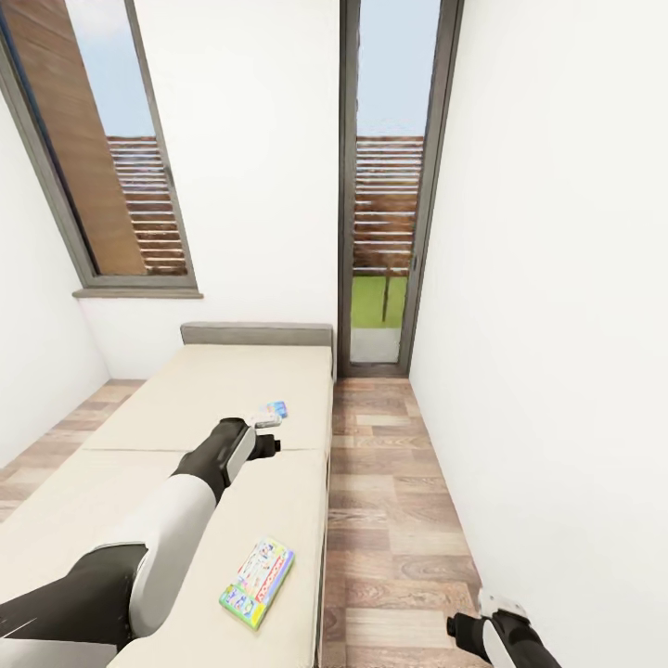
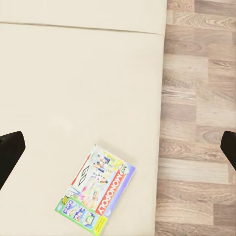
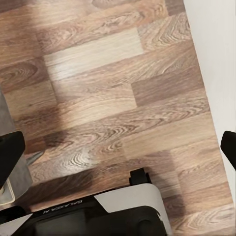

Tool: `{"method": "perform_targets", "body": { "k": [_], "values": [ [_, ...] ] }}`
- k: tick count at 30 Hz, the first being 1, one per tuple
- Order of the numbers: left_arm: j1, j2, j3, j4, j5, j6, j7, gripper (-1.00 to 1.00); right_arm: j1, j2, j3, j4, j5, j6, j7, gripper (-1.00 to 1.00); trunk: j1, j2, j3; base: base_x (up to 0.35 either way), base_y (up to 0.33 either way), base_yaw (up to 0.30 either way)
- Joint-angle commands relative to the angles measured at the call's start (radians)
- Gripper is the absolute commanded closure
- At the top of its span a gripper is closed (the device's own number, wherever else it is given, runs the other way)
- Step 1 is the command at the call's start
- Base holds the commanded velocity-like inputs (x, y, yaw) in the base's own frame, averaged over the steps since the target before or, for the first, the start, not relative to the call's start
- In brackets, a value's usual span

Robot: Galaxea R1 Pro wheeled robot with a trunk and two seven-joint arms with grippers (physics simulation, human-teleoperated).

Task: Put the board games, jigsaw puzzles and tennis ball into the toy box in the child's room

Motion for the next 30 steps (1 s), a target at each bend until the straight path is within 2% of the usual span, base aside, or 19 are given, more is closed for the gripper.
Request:
{"method": "perform_targets", "body": {
  "k": [1,30],
  "values": [
    [-0.001,-0.001,0.006,-0.002,0.0,0.004,0.003,-1.0,-0.001,-0.001,0.001,-0.002,-0.011,0.013,-0.007,-1.0,0.001,-0.002,-0.004,0.0,0.0,0.0],
    [-0.005,0.002,0.006,-0.037,0.003,0.006,-0.005,-1.0,-0.001,-0.001,0.001,-0.002,-0.012,0.03,0.0,-1.0,0.001,-0.002,-0.052,0.0,0.0,0.0]
  ]
}}
